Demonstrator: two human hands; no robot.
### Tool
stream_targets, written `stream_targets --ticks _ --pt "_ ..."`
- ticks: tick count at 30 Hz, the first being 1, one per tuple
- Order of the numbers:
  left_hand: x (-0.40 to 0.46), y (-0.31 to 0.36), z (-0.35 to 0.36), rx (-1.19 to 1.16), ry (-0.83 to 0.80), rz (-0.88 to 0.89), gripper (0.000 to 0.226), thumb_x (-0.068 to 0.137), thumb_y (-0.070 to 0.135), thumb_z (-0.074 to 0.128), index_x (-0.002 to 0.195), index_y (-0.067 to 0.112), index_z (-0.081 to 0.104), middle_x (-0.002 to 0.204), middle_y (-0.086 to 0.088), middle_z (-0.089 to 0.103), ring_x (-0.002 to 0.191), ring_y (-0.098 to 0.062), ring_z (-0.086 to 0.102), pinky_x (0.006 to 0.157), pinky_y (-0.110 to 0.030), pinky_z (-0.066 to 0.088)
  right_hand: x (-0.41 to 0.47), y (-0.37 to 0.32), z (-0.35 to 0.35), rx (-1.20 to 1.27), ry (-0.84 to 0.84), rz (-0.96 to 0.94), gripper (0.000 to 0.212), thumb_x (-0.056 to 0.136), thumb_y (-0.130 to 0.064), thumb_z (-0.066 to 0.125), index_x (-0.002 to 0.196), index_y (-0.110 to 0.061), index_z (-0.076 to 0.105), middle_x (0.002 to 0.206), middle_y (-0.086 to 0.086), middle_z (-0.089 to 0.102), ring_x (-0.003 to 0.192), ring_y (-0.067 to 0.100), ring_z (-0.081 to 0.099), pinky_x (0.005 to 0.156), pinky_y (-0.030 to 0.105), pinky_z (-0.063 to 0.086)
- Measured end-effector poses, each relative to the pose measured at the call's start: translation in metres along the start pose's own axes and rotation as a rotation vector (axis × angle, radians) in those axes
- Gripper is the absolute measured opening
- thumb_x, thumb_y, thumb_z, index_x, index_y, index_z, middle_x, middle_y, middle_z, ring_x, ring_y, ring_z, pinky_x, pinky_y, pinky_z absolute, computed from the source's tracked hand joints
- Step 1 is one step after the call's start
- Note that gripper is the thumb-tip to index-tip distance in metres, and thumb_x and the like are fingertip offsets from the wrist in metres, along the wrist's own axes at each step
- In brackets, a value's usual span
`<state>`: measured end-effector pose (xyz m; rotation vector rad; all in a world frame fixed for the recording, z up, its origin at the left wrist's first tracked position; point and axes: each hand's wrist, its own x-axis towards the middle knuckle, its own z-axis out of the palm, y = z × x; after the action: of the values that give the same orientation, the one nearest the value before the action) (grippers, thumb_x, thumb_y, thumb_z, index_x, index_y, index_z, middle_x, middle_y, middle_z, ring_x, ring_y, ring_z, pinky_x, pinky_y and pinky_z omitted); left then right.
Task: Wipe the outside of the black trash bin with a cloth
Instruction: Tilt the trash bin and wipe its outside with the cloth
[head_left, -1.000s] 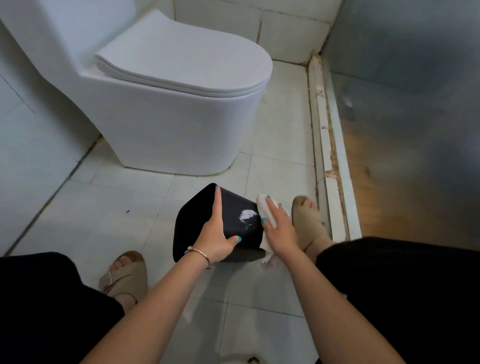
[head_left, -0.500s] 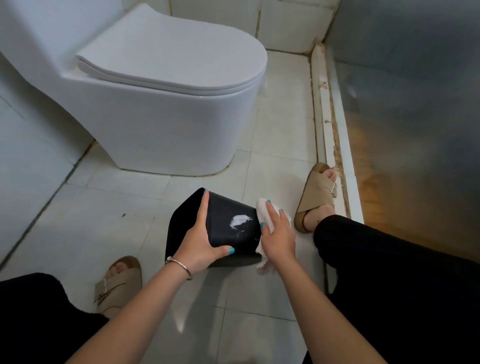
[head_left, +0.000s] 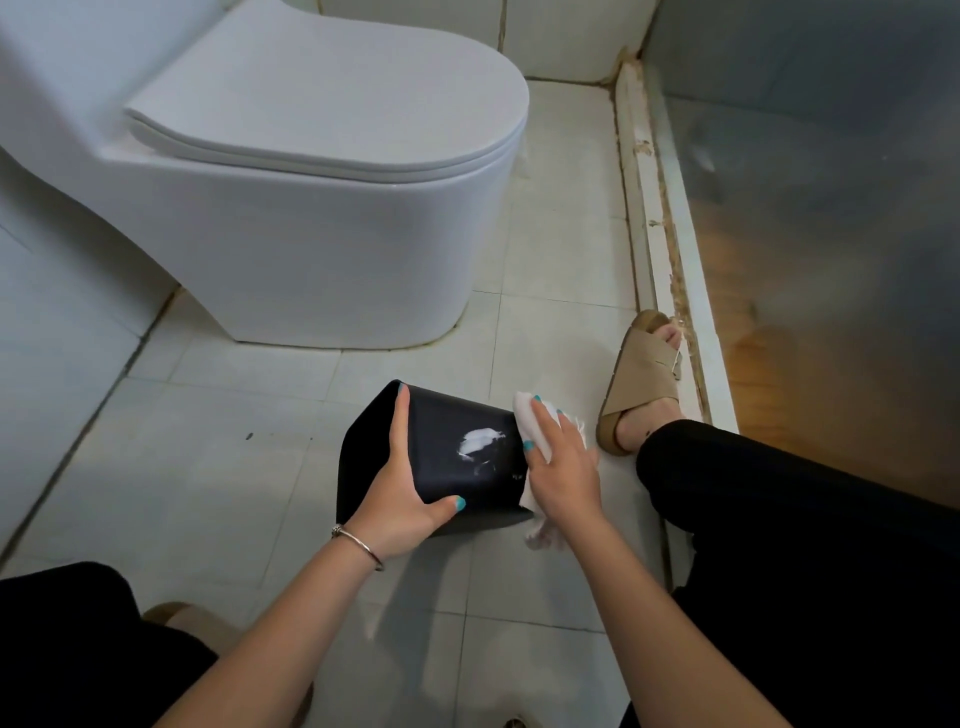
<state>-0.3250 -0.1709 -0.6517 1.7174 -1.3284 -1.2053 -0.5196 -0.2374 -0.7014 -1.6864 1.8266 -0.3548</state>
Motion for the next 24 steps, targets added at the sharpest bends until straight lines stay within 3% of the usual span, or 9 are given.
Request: stream_targets --ticks 6,11,16,21,24 --pt "0.001 0.004 0.008 -0.004 -0.005 0.025 0.125 0.074 0.002 0.076 0.145 0.046 -0.018 0.122 0.045 0.017 0.103 0.036 0.032 0.082 0.007 0.03 -0.007 -0.008 -0.002 -0.024 0.009 -0.015 0.059 0.1 -0.025 0.043 0.147 -0.05 0.019 0.157 -0.009 0.022 0.138 0.027 0.028 0.104 0.035 0.028" --pt "0.002 0.008 0.015 -0.002 -0.011 0.039 0.123 0.075 -0.001 0.073 0.146 0.04 -0.019 0.116 0.043 0.022 0.094 0.035 0.039 0.08 0.005 0.033 -0.016 -0.021 0.0 -0.032 0.014 -0.084 0.058 0.099 -0.026 0.044 0.148 -0.048 0.021 0.156 -0.01 0.025 0.137 0.028 0.029 0.104 0.035 0.025" --pt "0.003 0.008 0.016 -0.017 -0.002 0.035 0.123 0.075 0.002 0.072 0.145 0.042 -0.022 0.105 0.036 0.038 0.089 0.016 0.054 0.081 -0.008 0.044 -0.029 -0.042 0.001 -0.018 0.029 -0.186 0.058 0.098 -0.027 0.046 0.146 -0.05 0.023 0.154 -0.01 0.028 0.128 0.03 0.037 0.094 0.029 0.027" --pt "0.002 0.009 0.016 -0.038 -0.009 0.06 0.122 0.077 0.007 0.075 0.146 0.036 -0.022 0.106 0.037 0.04 0.09 0.017 0.056 0.078 -0.006 0.045 -0.045 -0.054 0.001 0.025 0.008 -0.264 0.054 0.1 -0.03 0.044 0.143 -0.055 0.024 0.156 -0.01 0.026 0.126 0.03 0.036 0.095 0.024 0.022" --pt "0.002 0.013 0.017 0.0 -0.029 0.058 0.123 0.076 0.004 0.072 0.143 0.039 -0.026 0.107 0.018 0.05 0.09 -0.005 0.063 0.082 -0.021 0.052 -0.046 -0.05 -0.004 0.053 0.023 -0.277 0.052 0.101 -0.027 0.043 0.142 -0.055 0.027 0.155 -0.007 0.029 0.128 0.029 0.036 0.097 0.024 0.022"
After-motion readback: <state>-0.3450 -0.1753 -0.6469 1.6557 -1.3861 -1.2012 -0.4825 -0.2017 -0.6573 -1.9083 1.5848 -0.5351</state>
